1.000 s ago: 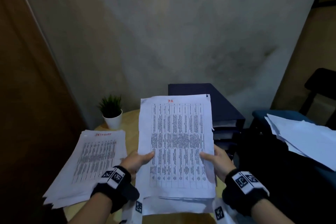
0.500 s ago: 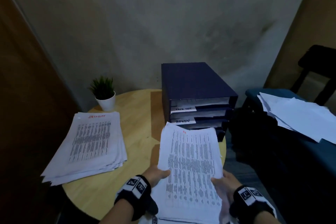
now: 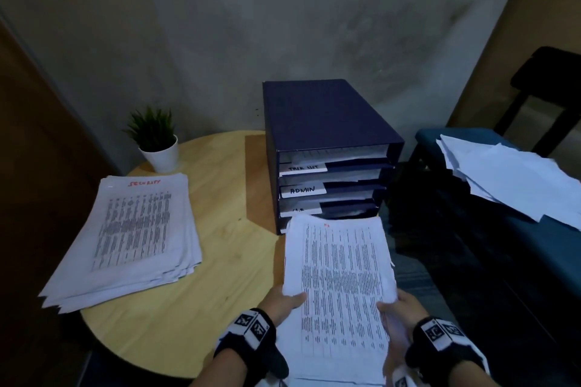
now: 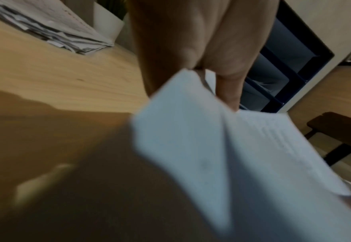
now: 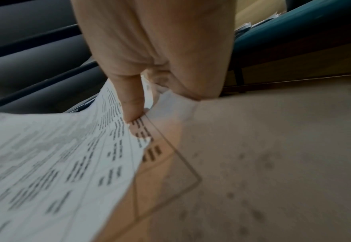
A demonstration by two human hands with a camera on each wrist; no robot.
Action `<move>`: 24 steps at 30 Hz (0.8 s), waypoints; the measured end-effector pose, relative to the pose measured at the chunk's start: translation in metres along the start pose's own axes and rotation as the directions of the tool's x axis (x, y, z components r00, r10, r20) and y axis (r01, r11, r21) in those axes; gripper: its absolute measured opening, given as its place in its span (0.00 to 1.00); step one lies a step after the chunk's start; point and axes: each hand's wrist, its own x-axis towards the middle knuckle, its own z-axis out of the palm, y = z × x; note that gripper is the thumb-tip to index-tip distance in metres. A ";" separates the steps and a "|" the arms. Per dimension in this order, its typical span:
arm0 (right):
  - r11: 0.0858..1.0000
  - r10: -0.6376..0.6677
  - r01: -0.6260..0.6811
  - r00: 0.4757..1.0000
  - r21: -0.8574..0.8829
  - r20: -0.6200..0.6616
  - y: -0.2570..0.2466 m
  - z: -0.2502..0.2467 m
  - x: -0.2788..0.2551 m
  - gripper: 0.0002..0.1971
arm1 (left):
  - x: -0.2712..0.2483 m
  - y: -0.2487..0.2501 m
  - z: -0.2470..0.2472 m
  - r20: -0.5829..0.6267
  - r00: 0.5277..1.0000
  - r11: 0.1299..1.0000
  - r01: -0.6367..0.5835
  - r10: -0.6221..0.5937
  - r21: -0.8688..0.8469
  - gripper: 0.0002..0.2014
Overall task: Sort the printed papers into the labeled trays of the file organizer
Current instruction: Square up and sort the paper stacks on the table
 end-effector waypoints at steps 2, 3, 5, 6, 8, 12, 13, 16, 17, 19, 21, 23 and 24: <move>0.999 -0.046 0.046 0.999 0.016 0.008 -0.014 0.004 -0.008 0.15 | 0.003 0.007 -0.003 -0.029 0.999 0.999 -0.025 0.025 -0.021 0.29; 0.998 -0.058 0.058 0.998 0.013 0.002 -0.021 0.005 -0.008 0.14 | 0.008 0.010 -0.006 -0.055 0.998 0.999 -0.026 0.024 -0.038 0.30; 0.998 -0.066 0.065 0.998 -0.013 -0.022 -0.031 0.006 0.002 0.11 | 0.015 0.019 -0.011 -0.080 0.996 0.998 -0.036 0.032 -0.045 0.30; 0.997 -0.066 0.064 0.997 -0.047 -0.038 -0.036 0.006 0.007 0.11 | 0.016 0.024 -0.012 -0.090 0.995 0.998 -0.050 0.046 -0.044 0.30; 0.992 -0.072 0.065 0.996 -0.106 -0.061 -0.044 0.005 0.015 0.13 | 0.020 0.031 -0.013 -0.105 0.994 0.997 -0.037 0.030 -0.062 0.31; 0.989 -0.072 0.062 0.995 -0.136 -0.069 -0.062 0.003 0.031 0.15 | 0.037 0.032 -0.014 -0.132 0.991 0.987 -0.010 -0.011 -0.158 0.39; 0.989 -0.078 0.069 0.995 -0.132 -0.069 -0.067 0.003 0.034 0.16 | 0.041 0.032 -0.014 -0.123 0.992 0.984 -0.001 -0.021 -0.181 0.39; 0.990 -0.103 0.096 0.992 -0.099 -0.068 -0.081 0.003 0.038 0.14 | 0.045 0.045 -0.017 -0.092 0.995 0.975 0.015 -0.036 -0.221 0.48; 0.990 -0.109 0.102 0.992 -0.094 -0.070 -0.086 0.002 0.039 0.12 | 0.054 0.046 -0.019 -0.060 0.998 0.973 0.019 -0.034 -0.229 0.53; 0.989 -0.130 0.121 0.985 -0.090 -0.113 -0.094 -0.002 0.044 0.12 | 0.077 0.041 -0.023 -0.011 0.998 0.969 0.059 -0.063 -0.241 0.54; 0.986 -0.153 0.141 0.976 -0.091 -0.152 -0.100 -0.005 0.049 0.15 | 0.085 0.042 -0.028 0.075 0.994 0.971 0.089 -0.074 -0.221 0.52; 0.987 -0.152 0.140 0.973 -0.079 -0.174 -0.105 -0.001 0.051 0.17 | 0.059 0.066 -0.026 0.097 0.994 0.983 0.065 -0.049 -0.173 0.37; 0.987 -0.156 0.148 0.973 -0.057 -0.168 -0.109 0.002 0.052 0.17 | 0.048 0.076 -0.025 0.129 0.991 0.982 0.056 -0.033 -0.179 0.28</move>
